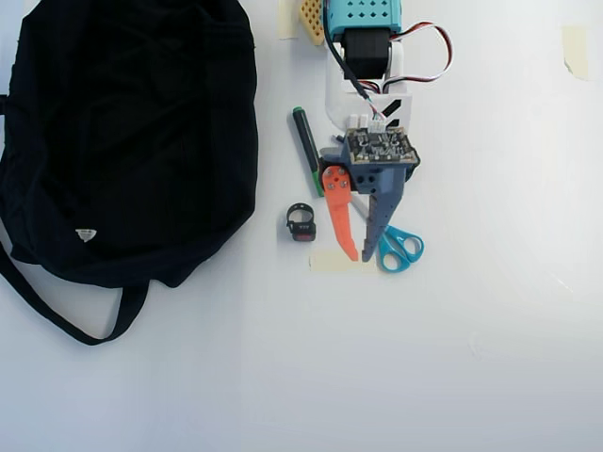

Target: Put the bike light into the black bag

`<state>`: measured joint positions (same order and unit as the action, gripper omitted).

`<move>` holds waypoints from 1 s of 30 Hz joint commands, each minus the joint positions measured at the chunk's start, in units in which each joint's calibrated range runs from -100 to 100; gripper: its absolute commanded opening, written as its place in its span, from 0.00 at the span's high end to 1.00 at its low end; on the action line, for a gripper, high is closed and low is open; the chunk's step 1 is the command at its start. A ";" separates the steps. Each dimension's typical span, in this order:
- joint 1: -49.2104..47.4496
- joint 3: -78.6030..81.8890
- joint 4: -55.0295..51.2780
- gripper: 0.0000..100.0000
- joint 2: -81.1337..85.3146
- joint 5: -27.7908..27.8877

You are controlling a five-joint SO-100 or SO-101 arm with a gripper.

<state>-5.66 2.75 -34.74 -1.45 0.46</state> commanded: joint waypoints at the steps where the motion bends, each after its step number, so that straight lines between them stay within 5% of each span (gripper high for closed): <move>1: 1.02 -0.51 -8.76 0.98 4.61 0.01; 16: 7.08 -0.86 -34.86 0.98 4.69 3.52; 30: 5.51 5.33 -35.12 0.98 2.86 13.12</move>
<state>0.59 7.55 -70.37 0.12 11.36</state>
